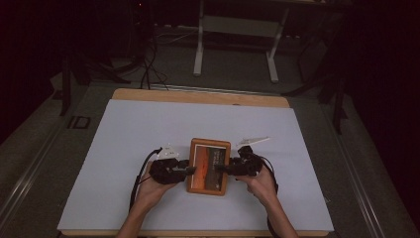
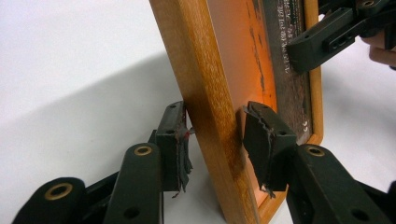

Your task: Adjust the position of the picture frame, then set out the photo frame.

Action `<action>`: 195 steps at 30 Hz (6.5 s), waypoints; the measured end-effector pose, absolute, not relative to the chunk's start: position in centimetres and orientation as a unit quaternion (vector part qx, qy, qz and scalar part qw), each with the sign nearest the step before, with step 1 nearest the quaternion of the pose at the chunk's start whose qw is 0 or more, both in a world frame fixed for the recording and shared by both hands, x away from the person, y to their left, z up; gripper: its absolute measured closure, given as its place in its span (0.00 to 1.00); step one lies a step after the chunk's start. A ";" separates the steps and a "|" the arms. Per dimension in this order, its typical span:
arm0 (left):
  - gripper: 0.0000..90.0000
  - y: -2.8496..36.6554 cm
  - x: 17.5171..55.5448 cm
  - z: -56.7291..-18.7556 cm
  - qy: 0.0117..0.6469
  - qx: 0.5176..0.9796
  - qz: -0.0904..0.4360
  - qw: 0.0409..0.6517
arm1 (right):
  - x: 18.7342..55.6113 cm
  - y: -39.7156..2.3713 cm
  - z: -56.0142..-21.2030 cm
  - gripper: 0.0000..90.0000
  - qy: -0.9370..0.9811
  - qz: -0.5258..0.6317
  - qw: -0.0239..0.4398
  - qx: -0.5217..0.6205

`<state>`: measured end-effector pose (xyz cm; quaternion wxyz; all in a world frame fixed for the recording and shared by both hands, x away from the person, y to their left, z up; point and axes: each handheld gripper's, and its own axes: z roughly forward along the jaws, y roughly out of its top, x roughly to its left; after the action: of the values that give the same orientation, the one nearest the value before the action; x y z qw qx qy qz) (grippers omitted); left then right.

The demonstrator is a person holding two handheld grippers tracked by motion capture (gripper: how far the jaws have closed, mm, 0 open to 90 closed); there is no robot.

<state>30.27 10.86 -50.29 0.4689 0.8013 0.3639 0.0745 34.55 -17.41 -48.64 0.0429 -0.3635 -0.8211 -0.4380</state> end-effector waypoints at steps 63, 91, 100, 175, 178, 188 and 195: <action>0.52 10.6 34.3 -52.9 0.444 0.786 -0.032 0.429 | 38.3 -17.3 -51.5 0.53 -0.799 -0.377 0.094 -0.460; 0.44 13.2 31.5 -51.6 0.457 0.772 0.021 0.441 | 34.8 -20.0 -50.4 0.60 -0.809 -0.387 -0.002 -0.443; 0.44 14.8 29.5 -50.4 0.469 0.754 0.084 0.453 | 34.2 -20.0 -50.6 0.64 -0.813 -0.381 -0.050 -0.438; 0.38 13.1 27.7 -51.1 0.440 0.764 0.066 0.467 | 38.7 -14.9 -49.2 1.00 -0.825 -0.382 -0.152 -0.389; 0.38 12.9 27.7 -51.1 0.438 0.766 0.064 0.466 | 38.7 -15.0 -49.3 1.00 -0.825 -0.380 -0.150 -0.391; 0.37 12.5 27.6 -51.2 0.433 0.772 0.064 0.460 | 39.0 -15.6 -49.6 1.00 -0.823 -0.377 -0.145 -0.399; 0.37 12.2 27.6 -51.1 0.425 0.775 0.061 0.464 | 39.2 -16.1 -50.1 1.00 -0.821 -0.370 -0.144 -0.411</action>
<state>27.56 12.22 -51.06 0.4637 0.7747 0.4254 0.0614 39.22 -16.07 -50.13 -0.1438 -0.4113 -0.8206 -0.3699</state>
